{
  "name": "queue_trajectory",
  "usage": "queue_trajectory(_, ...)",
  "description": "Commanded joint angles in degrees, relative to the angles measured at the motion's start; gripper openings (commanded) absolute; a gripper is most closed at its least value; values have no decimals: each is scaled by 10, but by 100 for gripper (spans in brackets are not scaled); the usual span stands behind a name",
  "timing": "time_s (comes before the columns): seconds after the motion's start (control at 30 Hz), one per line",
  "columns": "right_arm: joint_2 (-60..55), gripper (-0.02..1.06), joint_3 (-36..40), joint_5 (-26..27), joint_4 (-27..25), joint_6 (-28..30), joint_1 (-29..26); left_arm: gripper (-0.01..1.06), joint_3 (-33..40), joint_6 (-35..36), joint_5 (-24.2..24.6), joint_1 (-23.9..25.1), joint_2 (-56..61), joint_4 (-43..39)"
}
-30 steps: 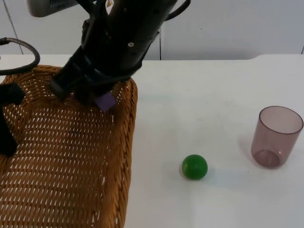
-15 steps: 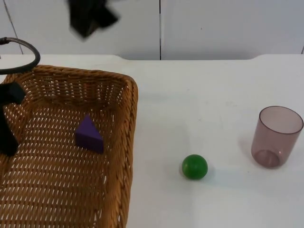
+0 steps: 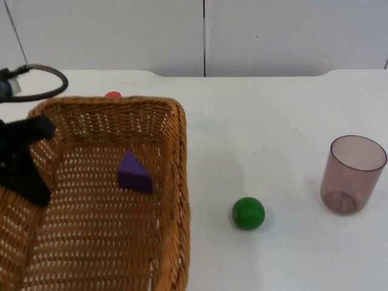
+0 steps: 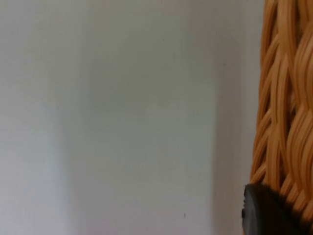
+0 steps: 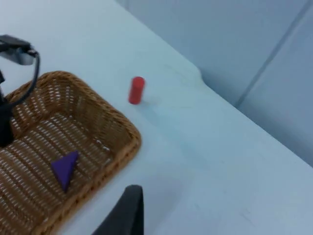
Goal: Pick up the basket with the left hand and place the triangular block into the basket with the right hand.
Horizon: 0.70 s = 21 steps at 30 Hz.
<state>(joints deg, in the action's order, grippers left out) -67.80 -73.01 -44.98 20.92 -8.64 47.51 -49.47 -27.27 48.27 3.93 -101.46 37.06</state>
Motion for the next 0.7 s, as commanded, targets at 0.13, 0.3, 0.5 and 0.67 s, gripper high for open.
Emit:
queue_trajectory(0.13,106,105,95,19,64,-63,-4,0,1,-50,-47,0,-51,47)
queue_trajectory(0.3,175,105,138,19,65,-76,-4,0,1,-72,-88,0,-82,50)
queue_trajectory(0.5,207,105,148,19,65,-76,-4,1,1,-73,-110,0,-89,54)
queue_trajectory(0.67,210,105,148,19,66,-76,-4,48,1,-73,-125,0,-89,48)
